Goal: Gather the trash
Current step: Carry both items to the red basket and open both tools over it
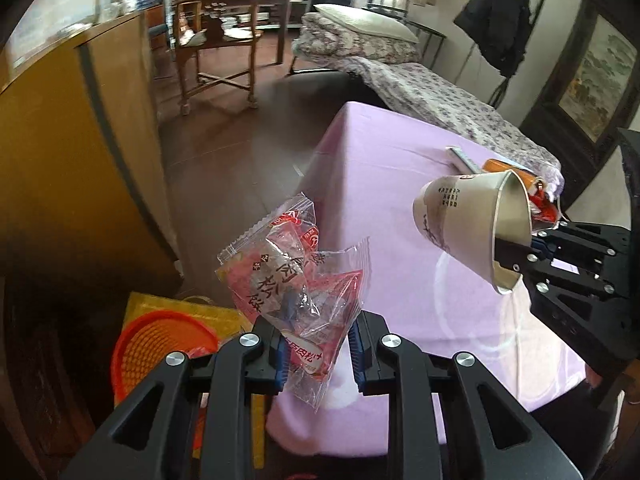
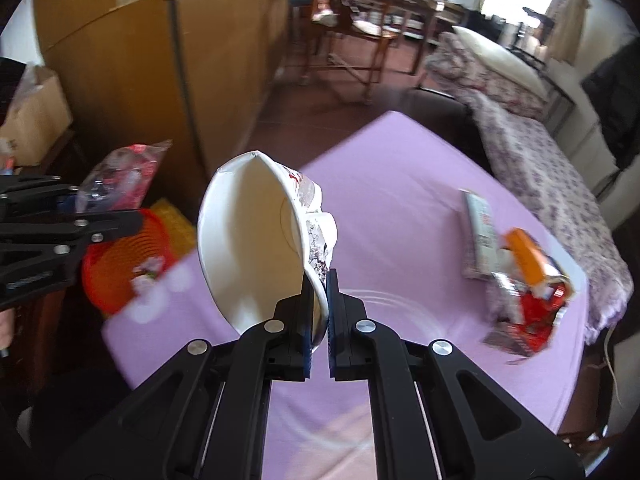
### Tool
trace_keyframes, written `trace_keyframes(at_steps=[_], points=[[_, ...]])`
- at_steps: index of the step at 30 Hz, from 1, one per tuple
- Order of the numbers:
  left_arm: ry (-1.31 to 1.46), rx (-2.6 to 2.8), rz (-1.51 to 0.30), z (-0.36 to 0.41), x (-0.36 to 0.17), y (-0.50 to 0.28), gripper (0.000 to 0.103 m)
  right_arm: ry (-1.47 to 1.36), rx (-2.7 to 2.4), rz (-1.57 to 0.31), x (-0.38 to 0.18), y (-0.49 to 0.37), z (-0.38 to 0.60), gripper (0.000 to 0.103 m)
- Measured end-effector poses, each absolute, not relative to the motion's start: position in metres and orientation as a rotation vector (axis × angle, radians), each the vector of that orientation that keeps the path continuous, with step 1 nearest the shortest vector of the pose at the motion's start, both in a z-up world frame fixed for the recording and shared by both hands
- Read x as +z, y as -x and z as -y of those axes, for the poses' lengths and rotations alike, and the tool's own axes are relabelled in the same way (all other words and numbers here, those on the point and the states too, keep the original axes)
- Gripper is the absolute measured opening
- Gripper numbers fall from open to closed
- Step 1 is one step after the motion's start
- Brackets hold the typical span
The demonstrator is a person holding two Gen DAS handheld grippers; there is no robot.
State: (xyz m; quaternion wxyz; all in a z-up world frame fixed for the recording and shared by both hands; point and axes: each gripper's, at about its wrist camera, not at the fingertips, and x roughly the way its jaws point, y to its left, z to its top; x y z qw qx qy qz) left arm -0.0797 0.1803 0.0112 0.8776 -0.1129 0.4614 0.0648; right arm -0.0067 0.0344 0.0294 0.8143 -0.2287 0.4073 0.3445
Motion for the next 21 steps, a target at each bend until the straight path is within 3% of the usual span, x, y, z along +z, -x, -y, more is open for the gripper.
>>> trace_keyframes(at_steps=[10, 21], points=[[0.373, 0.347, -1.003, -0.269, -0.022, 0.15, 0.024, 0.532, 0.992, -0.956, 0.027, 0.062, -0.133, 0.007], [0.541, 0.523, -1.085, -0.352, -0.08, 0.204, 0.024, 0.631, 1.115, -1.145, -0.025, 0.09, -0.228, 0.007]])
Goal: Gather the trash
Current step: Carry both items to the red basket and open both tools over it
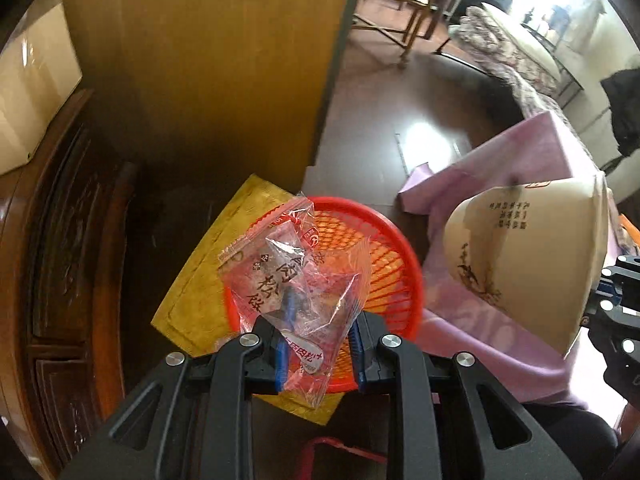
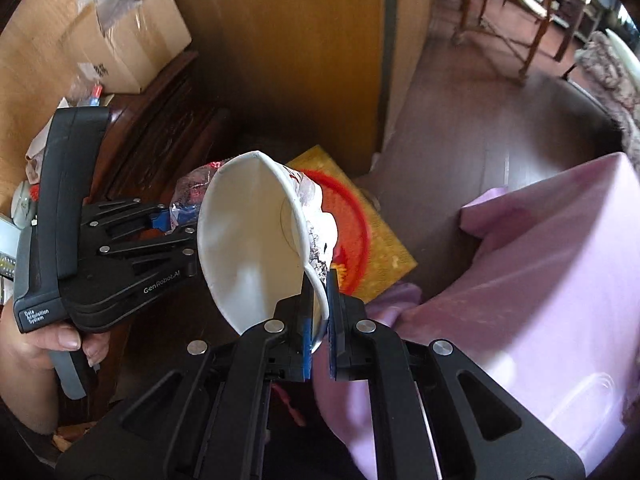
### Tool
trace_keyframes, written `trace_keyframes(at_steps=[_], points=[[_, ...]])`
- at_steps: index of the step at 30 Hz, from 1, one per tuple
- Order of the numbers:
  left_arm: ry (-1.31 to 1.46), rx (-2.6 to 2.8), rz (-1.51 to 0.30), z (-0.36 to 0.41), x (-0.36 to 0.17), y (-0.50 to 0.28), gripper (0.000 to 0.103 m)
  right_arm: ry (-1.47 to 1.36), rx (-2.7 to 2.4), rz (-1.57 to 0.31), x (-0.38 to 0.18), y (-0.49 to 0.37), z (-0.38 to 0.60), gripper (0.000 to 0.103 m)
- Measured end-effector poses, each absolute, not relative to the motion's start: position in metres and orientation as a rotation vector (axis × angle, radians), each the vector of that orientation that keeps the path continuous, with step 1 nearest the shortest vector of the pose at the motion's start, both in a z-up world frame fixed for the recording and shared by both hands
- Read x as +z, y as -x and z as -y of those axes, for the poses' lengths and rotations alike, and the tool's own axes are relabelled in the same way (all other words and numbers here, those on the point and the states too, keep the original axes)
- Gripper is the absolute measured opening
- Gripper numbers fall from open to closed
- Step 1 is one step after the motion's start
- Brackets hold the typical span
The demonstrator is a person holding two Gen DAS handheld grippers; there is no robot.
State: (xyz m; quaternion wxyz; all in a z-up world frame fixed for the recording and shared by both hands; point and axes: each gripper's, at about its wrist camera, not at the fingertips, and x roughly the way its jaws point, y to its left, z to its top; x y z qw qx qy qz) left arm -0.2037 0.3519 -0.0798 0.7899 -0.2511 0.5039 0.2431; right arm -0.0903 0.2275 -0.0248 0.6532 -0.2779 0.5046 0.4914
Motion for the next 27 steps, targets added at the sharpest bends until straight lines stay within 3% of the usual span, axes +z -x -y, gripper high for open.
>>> trace_keyframes(at_steps=[7, 8, 9, 10, 11, 12, 20, 27], points=[[0.576, 0.534, -1.112, -0.363, -0.096, 0.195, 0.025, 0.658, 1.111, -1.22, -0.05, 0.087, -0.254, 0.011], [0.577, 0.54, -1.11, -0.363, -0.099, 0.196, 0.03, 0.653, 1.113, -1.241, -0.054, 0.085, -0.256, 0.013], [0.577, 0.55, -1.109, -0.363, -0.098, 0.195, 0.046, 0.646, 1.116, -1.256, -0.057, 0.084, -0.259, 0.019], [0.574, 0.564, -1.103, -0.364, -0.098, 0.195, 0.053, 0.635, 1.118, -1.268, -0.059, 0.082, -0.258, 0.026], [0.568, 0.574, -1.097, -0.364, -0.097, 0.195, 0.062, 0.628, 1.112, -1.263, -0.058, 0.08, -0.258, 0.042], [0.558, 0.583, -1.096, -0.364, -0.095, 0.194, 0.067, 0.624, 1.104, -1.243, -0.056, 0.08, -0.256, 0.052], [0.534, 0.586, -1.089, -0.357, -0.081, 0.193, 0.07, 0.585, 1.109, -1.212, -0.043, 0.076, -0.238, 0.055], [0.536, 0.584, -1.049, -0.338, -0.052, 0.184, 0.084, 0.522, 1.064, -1.127, -0.009, 0.059, -0.19, 0.063]])
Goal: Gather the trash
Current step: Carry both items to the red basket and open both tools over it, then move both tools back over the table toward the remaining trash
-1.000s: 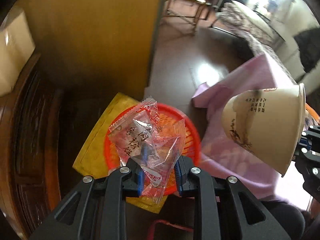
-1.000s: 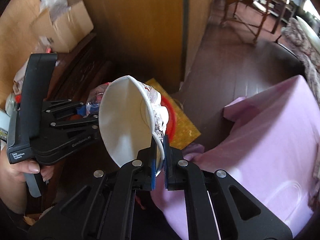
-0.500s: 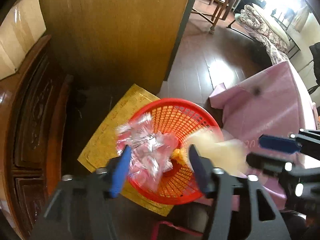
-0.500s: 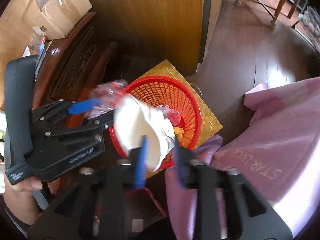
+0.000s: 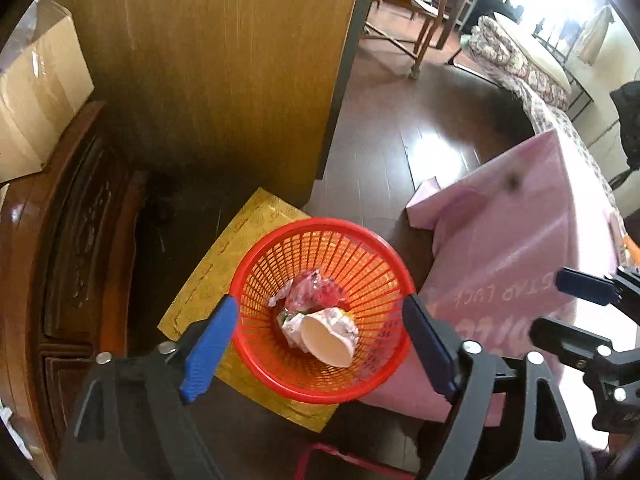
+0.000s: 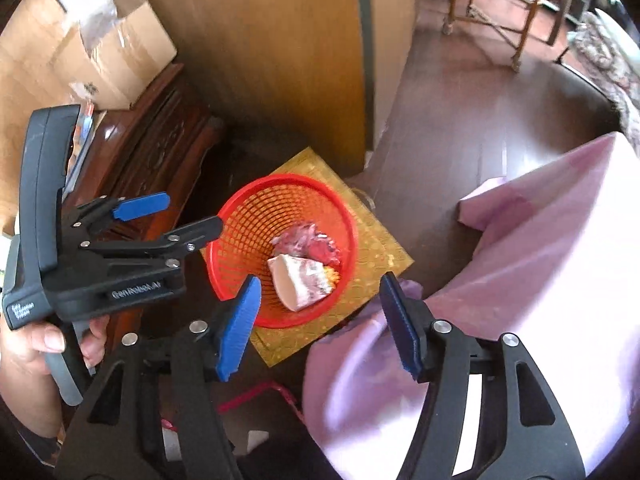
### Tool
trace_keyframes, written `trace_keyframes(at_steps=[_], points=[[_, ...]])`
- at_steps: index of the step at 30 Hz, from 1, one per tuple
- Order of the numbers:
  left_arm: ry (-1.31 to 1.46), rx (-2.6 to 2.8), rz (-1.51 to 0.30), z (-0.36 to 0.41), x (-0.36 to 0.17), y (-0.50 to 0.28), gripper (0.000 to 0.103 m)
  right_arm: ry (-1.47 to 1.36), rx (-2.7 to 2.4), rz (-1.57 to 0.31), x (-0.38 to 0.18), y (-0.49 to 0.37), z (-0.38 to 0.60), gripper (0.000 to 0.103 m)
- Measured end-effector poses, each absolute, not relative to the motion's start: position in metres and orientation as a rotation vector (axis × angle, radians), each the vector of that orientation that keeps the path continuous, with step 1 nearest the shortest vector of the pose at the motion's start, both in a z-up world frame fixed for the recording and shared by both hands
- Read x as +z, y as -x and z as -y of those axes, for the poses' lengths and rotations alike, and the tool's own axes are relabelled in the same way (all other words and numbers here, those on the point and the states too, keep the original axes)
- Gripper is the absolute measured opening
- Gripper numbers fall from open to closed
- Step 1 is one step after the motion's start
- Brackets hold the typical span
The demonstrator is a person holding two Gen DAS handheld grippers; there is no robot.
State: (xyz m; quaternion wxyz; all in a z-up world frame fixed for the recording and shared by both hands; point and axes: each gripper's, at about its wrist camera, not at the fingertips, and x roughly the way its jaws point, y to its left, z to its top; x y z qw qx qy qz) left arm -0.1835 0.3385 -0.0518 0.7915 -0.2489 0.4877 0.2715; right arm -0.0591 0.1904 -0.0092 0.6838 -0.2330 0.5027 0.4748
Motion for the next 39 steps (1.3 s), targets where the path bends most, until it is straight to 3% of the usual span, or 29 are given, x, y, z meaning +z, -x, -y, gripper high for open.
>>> trace_keyframes(at_steps=[11, 29, 39], points=[[0.476, 0.461, -0.998, -0.265, 0.0, 0.136, 0.094, 0.358, 0.902, -0.962, 0.038, 0.025, -0.062, 0.075], [0.375, 0.194, -1.022, -0.096, 0.01, 0.007, 0.097, 0.037, 0.534, -0.848, 0.043, -0.053, 0.169, 0.075], [0.315, 0.14, -1.015, -0.04, -0.001, -0.064, 0.097, -0.121, 0.371, -0.824, 0.032, -0.128, 0.215, 0.075]])
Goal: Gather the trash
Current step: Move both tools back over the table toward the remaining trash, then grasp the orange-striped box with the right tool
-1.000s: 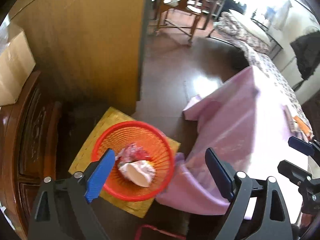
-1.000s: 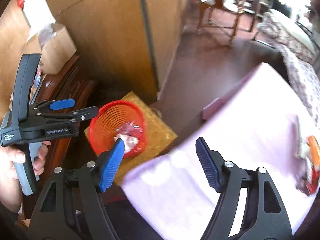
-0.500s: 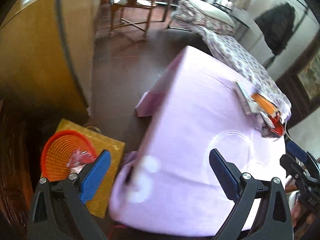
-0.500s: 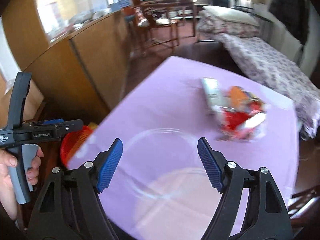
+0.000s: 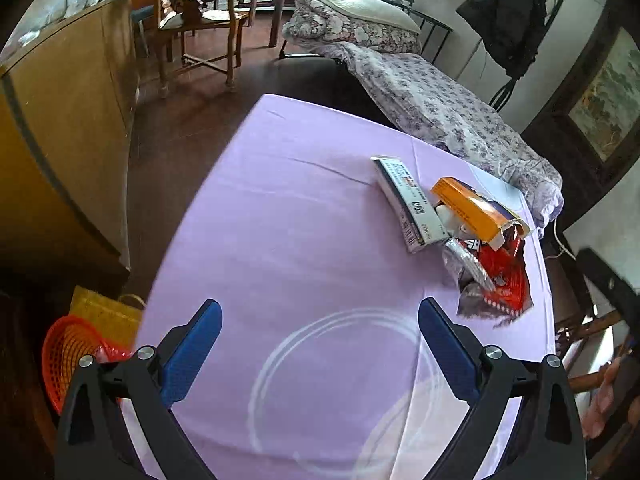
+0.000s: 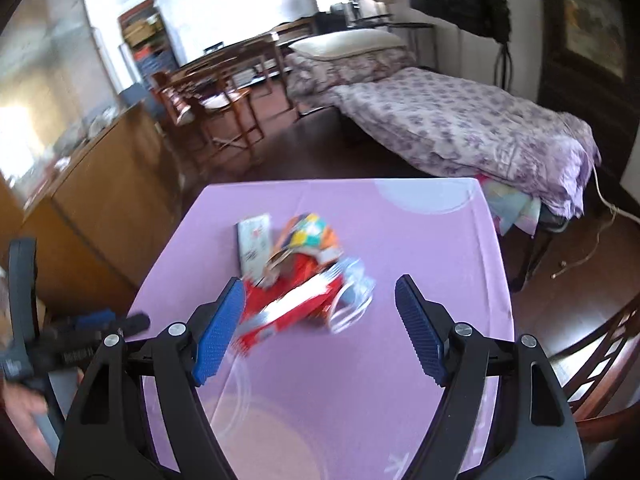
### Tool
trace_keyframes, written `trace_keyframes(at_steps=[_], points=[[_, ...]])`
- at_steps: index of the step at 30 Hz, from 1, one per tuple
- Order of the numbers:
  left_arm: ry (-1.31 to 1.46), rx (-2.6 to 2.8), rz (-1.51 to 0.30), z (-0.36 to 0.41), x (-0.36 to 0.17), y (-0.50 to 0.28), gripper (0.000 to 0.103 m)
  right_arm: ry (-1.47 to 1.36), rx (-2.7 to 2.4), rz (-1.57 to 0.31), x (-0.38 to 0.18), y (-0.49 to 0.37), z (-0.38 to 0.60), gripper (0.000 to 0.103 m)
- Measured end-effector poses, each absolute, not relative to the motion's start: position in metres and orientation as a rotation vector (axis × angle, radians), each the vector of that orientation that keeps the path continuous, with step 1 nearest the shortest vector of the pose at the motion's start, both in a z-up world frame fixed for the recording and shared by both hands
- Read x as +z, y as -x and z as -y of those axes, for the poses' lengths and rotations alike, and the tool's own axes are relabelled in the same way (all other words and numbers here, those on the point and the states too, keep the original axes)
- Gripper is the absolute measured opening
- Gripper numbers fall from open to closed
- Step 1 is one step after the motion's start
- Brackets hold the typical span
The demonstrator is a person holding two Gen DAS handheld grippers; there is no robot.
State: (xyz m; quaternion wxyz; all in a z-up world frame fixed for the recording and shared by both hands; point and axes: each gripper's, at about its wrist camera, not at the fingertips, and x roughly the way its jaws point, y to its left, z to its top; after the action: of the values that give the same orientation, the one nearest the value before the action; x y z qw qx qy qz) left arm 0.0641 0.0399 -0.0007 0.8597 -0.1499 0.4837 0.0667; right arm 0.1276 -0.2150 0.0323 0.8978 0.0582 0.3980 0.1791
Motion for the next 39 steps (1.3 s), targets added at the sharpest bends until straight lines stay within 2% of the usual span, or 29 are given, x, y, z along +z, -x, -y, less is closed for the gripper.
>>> trace_keyframes(at_steps=[4, 6, 16, 23, 25, 26, 27, 30, 33, 39], points=[[0.327, 0.145, -1.037, -0.032, -0.013, -0.088, 0.097, -0.121, 0.357, -0.842, 0.022, -0.15, 0.21, 0.077], [0.331, 0.184, -1.032, -0.033, -0.016, -0.097, 0.097, -0.133, 0.362, -0.858, 0.016, -0.162, 0.206, 0.084], [0.344, 0.247, -1.023, -0.048, -0.034, -0.097, 0.096, 0.157, 0.388, -0.928, -0.003, -0.202, 0.14, 0.087], [0.34, 0.164, -1.024, -0.037, -0.036, -0.097, 0.096, 0.3, 0.35, -0.943, -0.01, -0.199, 0.107, 0.086], [0.353, 0.143, -1.023, -0.035, -0.035, -0.096, 0.096, 0.316, 0.348, -0.955, -0.011, -0.198, 0.104, 0.084], [0.355, 0.134, -1.023, -0.034, -0.035, -0.096, 0.096, 0.321, 0.344, -0.964, -0.013, -0.197, 0.104, 0.076], [0.354, 0.127, -1.023, -0.035, -0.034, -0.095, 0.096, 0.317, 0.342, -0.975, -0.014, -0.197, 0.105, 0.061], [0.349, 0.13, -1.029, -0.035, -0.037, -0.096, 0.096, 0.27, 0.358, -0.961, -0.01, -0.19, 0.112, 0.051], [0.372, 0.122, -1.046, -0.037, -0.04, -0.099, 0.096, 0.193, 0.355, -0.914, -0.002, -0.181, 0.126, 0.046], [0.38, 0.117, -1.056, -0.039, -0.043, -0.098, 0.096, 0.001, 0.363, -0.823, 0.023, -0.149, 0.17, 0.045]])
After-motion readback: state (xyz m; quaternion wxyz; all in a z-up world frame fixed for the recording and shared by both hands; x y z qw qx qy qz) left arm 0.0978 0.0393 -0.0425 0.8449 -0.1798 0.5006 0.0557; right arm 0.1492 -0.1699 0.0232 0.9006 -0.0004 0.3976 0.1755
